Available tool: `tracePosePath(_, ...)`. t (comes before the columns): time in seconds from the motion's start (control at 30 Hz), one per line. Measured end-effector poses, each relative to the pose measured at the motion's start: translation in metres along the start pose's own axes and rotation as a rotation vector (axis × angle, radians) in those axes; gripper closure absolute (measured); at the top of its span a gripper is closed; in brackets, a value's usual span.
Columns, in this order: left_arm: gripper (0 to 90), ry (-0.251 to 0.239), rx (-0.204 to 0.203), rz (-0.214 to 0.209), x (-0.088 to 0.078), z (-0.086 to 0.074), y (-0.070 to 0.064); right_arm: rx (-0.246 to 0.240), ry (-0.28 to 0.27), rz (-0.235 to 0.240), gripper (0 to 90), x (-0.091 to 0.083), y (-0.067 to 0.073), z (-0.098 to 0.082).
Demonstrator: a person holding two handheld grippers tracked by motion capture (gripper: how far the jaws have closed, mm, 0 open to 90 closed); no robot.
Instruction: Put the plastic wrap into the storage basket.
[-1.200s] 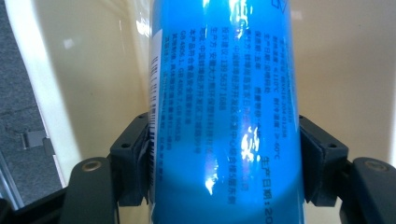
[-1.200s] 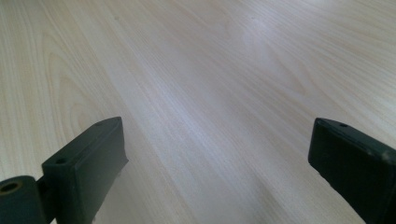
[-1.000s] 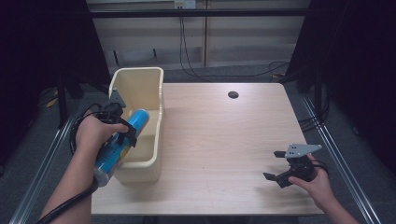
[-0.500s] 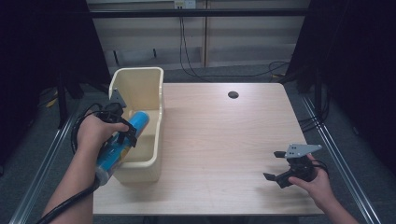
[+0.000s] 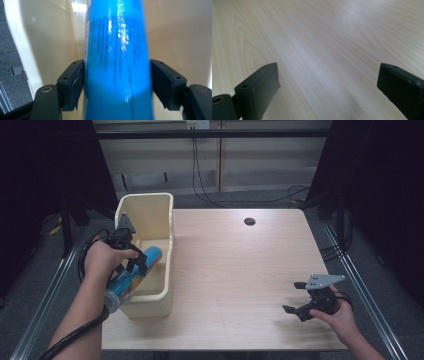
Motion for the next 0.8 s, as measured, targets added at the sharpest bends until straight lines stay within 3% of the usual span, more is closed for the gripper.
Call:
tracePosePath(0.03, 32.0, 0.0, 0.0, 0.0, 0.0, 0.0, 0.0, 0.0, 0.0, 0.0, 3.9, 0.0, 0.0, 0.0)
tracePosePath(0.07, 33.1, -0.07, 0.008, -0.029, -0.003, 0.002, -0.001, -0.001, 0.0, -0.004, 3.9, 0.0, 0.0, 0.0)
tracePosePath(0.27, 31.6, -0.032, 0.018, -0.004, 0.002, -0.002, 0.001, 0.0, -0.001, -0.001, 3.9, -0.001, -0.001, -0.001)
tracePosePath(0.47, 31.1, -0.069, -0.003, -0.02, -0.004, -0.006, 0.007, 0.0, -0.001, -0.002, 3.9, -0.001, -0.001, -0.001)
tracePosePath(0.8, 27.9, -0.124, 0.003, -0.016, -0.018, -0.006, 0.007, 0.001, 0.001, -0.007, 4.0, -0.001, 0.0, 0.0)
Point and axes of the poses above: each handheld gripper's, and its own axes: x roughly forward along the jaws, z roughly out of its top, y roughly to its left, the point moved 3 cm from there along x, roughly forward along the jaws, and after that the axes turned 3 degrees about z, right-handed, at the moved point
